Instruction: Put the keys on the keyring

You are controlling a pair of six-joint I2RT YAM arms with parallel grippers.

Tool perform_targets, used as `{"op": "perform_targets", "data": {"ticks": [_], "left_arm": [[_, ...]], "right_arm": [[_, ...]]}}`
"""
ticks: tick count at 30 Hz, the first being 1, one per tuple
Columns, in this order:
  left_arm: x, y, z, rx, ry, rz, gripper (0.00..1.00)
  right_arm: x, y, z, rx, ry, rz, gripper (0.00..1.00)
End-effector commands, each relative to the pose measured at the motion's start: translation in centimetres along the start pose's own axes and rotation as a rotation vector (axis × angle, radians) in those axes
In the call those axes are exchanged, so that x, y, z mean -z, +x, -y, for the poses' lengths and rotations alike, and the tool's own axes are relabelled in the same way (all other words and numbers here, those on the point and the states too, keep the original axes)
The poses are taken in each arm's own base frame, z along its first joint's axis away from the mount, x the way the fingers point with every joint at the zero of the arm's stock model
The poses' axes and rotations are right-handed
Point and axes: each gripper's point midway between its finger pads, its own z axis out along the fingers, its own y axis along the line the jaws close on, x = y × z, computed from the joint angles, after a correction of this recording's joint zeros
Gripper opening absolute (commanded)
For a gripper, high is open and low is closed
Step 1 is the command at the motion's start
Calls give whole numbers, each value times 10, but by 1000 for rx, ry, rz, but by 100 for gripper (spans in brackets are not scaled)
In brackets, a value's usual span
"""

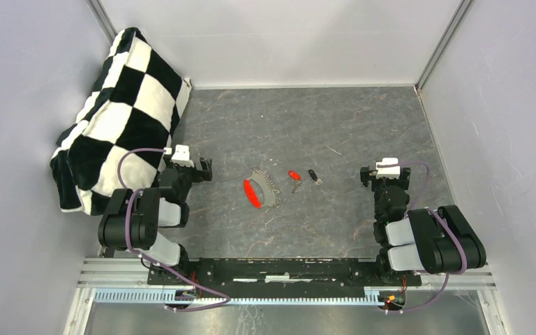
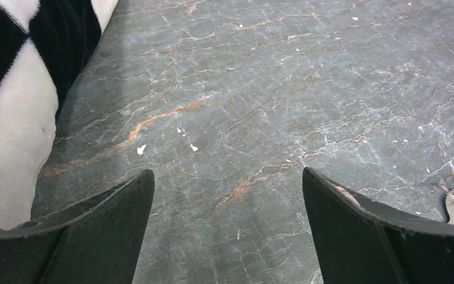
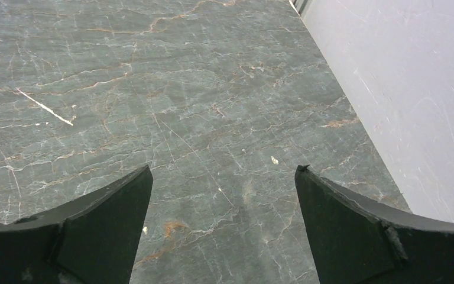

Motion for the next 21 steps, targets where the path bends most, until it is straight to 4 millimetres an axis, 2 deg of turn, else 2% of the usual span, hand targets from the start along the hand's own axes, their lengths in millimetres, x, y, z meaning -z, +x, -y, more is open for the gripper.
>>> {"op": "perform_targets", "data": {"ticks": [1, 13, 17, 18, 21], "left_arm": [[-3, -12, -4, -23, -15, 45, 100], [-4, -13, -6, -16, -24, 38, 100], [-19, -26, -10, 6, -31, -79, 100], [-28, -41, -7, -16, 0, -87, 100], [-37, -38, 0, -40, 67, -204, 100]], "right_arm": [[18, 16, 0, 5, -17, -25, 98], [17, 17, 0, 7, -16, -34, 98], [17, 11, 14, -21, 84, -34, 98], [13, 11, 13, -4, 87, -64, 98], [-3, -10, 4, -4, 63, -88, 98]]}}
